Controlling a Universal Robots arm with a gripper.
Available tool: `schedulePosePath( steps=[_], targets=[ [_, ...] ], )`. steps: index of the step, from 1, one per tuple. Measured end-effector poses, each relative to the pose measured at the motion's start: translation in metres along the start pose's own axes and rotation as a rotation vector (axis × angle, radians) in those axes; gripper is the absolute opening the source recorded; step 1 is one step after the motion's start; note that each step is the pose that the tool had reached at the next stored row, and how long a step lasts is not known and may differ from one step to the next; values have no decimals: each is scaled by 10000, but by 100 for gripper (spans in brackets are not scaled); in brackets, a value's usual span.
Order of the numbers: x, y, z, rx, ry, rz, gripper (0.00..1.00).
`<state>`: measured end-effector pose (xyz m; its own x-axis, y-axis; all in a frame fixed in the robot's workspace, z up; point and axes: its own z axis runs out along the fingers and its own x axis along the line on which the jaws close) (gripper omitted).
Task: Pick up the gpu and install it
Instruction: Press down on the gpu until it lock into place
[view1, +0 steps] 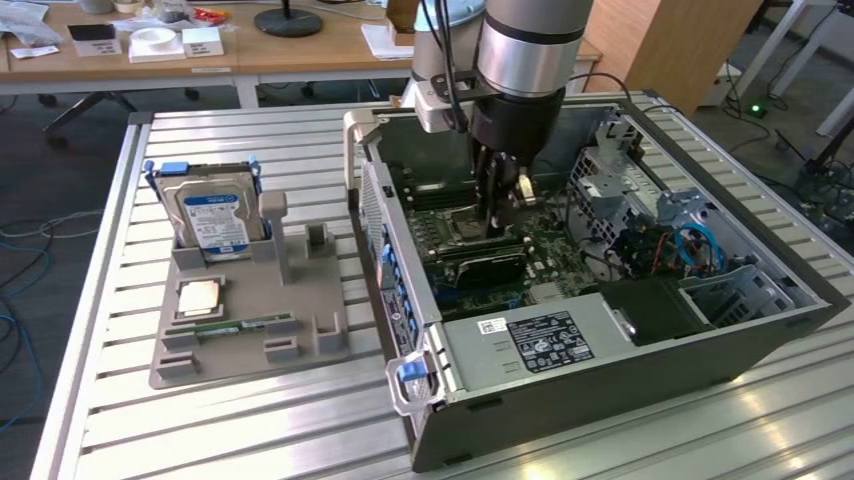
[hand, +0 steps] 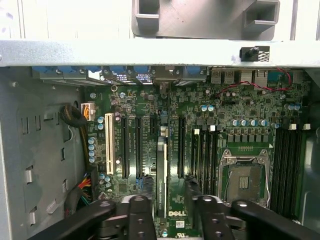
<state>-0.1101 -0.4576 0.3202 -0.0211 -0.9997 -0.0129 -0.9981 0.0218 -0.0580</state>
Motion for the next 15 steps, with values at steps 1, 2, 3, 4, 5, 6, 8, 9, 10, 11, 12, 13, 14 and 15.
schedulePosePath(
  steps=[1,2,3,4,5,6,8,9,10,11,12,13,14,15],
  targets=[
    [0,0,0,0,0,0,38],
    [0,0,0,0,0,0,32],
    [0,0,0,1,0,0,26],
    [0,0,0,0,0,0,26],
    [0,0,0,0,0,0,20],
    [0,0,0,0,0,0,14],
    [0,0,0,0,0,0,11],
    [0,0,0,0,0,0,11],
    [0,0,0,0,0,0,11],
    [0,0,0,0,0,-1,11],
    [0,0,0,0,0,0,11],
    [0,0,0,0,0,0,11],
    [0,0,0,0,0,0,11],
    [0,0,0,0,-3,1,11]
  ],
)
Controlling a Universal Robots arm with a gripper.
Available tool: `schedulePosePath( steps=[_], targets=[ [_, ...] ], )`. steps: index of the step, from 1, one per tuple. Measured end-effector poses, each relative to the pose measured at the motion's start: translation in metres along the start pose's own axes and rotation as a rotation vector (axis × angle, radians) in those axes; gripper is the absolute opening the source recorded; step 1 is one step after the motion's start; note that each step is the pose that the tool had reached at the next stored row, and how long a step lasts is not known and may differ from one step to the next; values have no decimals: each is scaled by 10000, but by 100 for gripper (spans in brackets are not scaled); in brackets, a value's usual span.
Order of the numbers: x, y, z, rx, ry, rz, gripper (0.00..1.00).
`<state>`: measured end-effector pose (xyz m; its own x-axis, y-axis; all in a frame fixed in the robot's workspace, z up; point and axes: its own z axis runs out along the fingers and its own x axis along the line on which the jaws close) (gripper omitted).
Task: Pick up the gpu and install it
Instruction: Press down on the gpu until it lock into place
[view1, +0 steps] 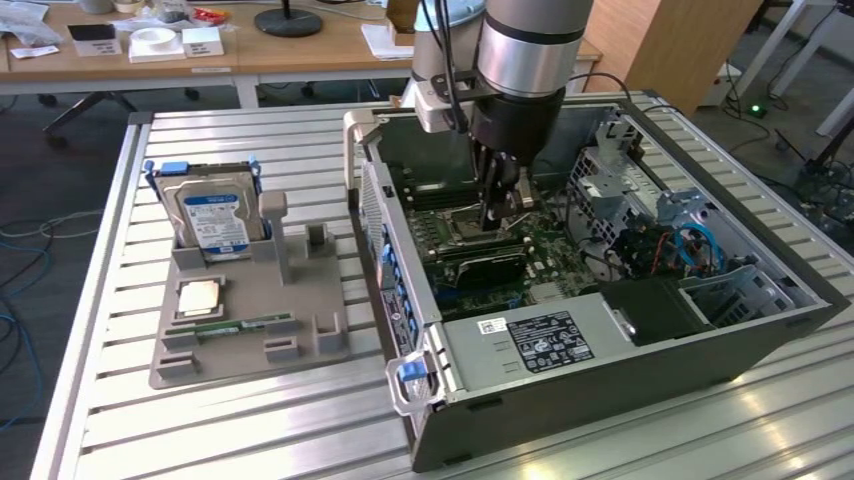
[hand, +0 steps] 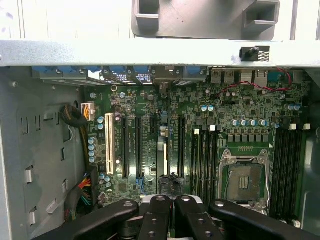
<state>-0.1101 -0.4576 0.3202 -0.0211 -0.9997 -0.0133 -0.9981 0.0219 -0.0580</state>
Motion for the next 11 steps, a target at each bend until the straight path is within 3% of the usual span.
schedulePosePath(
  steps=[6,11],
  targets=[
    [-31,-39,11,-10,1,-1,11],
    [-88,-71,46,-79,3,11,11]
  ],
)
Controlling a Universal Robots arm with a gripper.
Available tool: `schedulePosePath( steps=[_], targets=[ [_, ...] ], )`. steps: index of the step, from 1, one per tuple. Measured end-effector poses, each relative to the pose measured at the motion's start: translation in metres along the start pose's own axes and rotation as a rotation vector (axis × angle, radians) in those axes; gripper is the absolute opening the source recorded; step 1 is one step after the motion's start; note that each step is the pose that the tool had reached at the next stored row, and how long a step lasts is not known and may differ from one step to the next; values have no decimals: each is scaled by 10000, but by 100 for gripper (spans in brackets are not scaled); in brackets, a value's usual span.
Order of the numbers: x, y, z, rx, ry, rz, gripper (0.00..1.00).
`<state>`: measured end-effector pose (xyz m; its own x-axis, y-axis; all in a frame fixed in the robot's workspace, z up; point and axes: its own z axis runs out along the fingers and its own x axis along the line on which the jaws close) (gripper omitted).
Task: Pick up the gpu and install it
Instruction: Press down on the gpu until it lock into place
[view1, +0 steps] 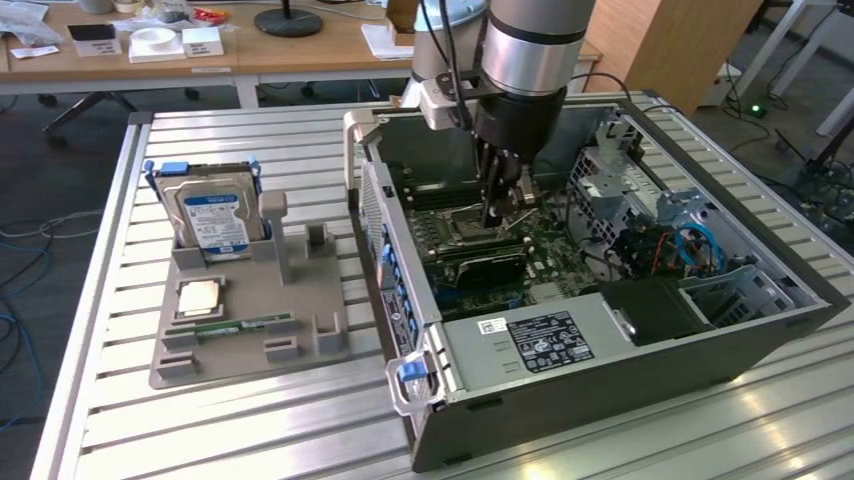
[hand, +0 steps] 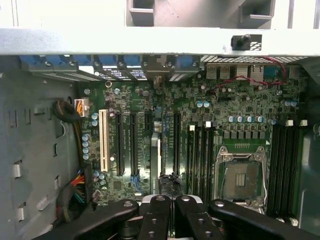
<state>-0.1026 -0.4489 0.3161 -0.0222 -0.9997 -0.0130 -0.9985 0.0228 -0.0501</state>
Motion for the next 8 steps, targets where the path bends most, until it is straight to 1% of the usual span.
schedulePosePath(
  steps=[2,4,6,8],
  targets=[
    [-31,0,7,-34,23,13,11],
    [-40,0,11,-61,74,45,11],
    [-40,0,13,-77,112,117,11],
    [-40,1,15,-92,168,198,11]
  ],
)
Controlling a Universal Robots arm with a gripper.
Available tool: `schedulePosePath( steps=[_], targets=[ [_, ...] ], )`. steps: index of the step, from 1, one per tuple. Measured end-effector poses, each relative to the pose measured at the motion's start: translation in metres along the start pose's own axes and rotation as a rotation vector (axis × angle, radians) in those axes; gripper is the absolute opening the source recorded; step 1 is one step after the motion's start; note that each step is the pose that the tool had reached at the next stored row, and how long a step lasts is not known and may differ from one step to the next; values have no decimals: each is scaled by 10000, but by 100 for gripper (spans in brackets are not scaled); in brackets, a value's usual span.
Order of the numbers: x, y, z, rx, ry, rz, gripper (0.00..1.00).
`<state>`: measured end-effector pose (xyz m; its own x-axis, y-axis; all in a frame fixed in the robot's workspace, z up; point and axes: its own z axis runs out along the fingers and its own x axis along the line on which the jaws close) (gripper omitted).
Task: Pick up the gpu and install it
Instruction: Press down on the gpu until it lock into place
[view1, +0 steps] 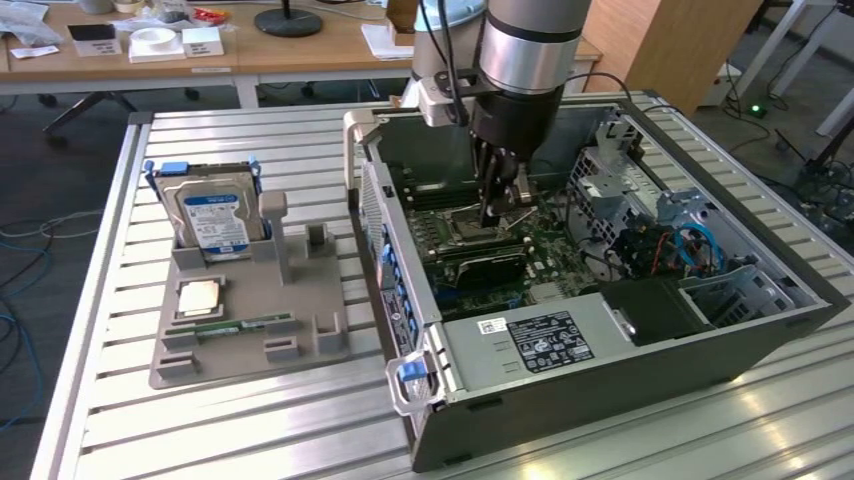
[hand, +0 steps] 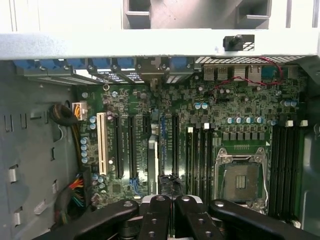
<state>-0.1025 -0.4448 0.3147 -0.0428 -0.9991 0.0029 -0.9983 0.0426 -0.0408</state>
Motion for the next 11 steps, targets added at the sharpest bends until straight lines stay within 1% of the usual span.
schedulePosePath(
  steps=[2,5,11],
  targets=[
    [0,0,1,-21,92,63,11],
    [0,1,33,-22,101,103,11],
    [-1,6,141,-33,106,184,11]
  ],
)
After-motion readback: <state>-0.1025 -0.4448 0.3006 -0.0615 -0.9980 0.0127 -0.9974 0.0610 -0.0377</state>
